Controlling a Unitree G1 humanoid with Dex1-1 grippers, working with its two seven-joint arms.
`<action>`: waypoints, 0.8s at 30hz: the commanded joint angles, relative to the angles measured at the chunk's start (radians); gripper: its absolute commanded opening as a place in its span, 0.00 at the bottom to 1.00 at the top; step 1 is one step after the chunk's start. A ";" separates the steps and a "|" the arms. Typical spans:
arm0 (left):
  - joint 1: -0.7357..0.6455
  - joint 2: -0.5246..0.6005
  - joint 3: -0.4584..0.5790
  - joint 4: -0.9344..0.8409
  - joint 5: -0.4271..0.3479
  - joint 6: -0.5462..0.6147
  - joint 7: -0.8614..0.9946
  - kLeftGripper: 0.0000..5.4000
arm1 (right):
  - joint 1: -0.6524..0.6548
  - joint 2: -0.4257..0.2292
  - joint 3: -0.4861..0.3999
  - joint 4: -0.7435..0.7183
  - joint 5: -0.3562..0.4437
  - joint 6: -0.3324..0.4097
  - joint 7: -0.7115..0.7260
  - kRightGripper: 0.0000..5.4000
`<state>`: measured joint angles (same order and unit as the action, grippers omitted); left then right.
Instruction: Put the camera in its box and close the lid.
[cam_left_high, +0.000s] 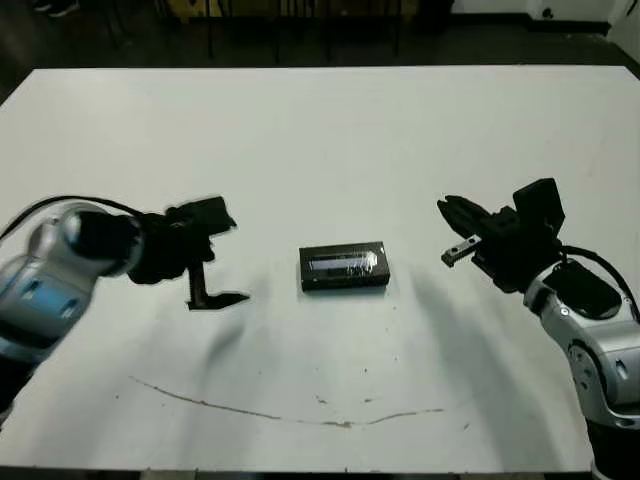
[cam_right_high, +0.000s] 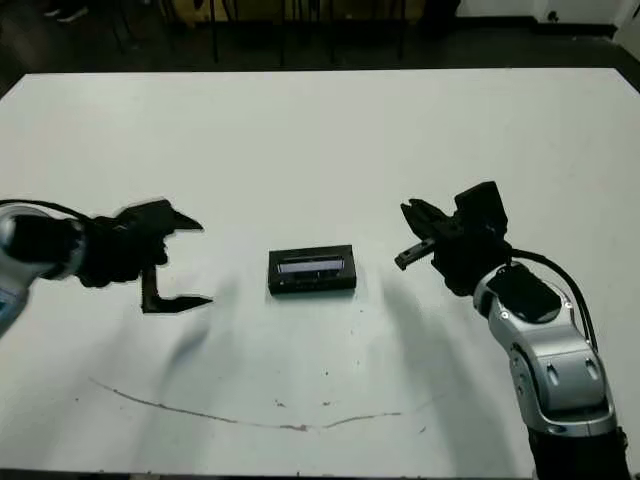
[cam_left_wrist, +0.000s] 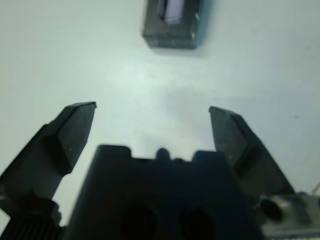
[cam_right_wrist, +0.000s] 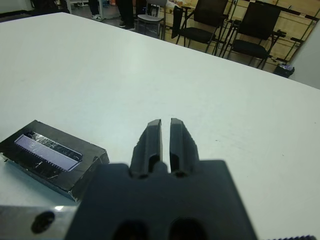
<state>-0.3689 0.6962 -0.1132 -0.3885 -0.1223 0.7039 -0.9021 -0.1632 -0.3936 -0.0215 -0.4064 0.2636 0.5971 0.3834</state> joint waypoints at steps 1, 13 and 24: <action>0.098 -0.285 0.124 -0.036 -0.069 -0.016 0.275 0.88 | 0.008 -0.001 -0.005 0.023 -0.002 -0.006 0.002 0.00; 0.033 -0.649 -0.103 0.076 -0.011 -0.056 0.617 0.46 | 0.016 0.009 -0.021 0.016 -0.013 -0.016 -0.031 0.00; 0.025 -0.702 -0.328 0.269 0.088 0.024 0.653 0.08 | 0.016 0.029 -0.070 0.017 0.036 0.000 -0.037 0.00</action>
<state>-0.3526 -0.0100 -0.4162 -0.1398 -0.0534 0.6965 -0.2551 -0.1573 -0.3671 -0.0851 -0.3990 0.2917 0.5796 0.3501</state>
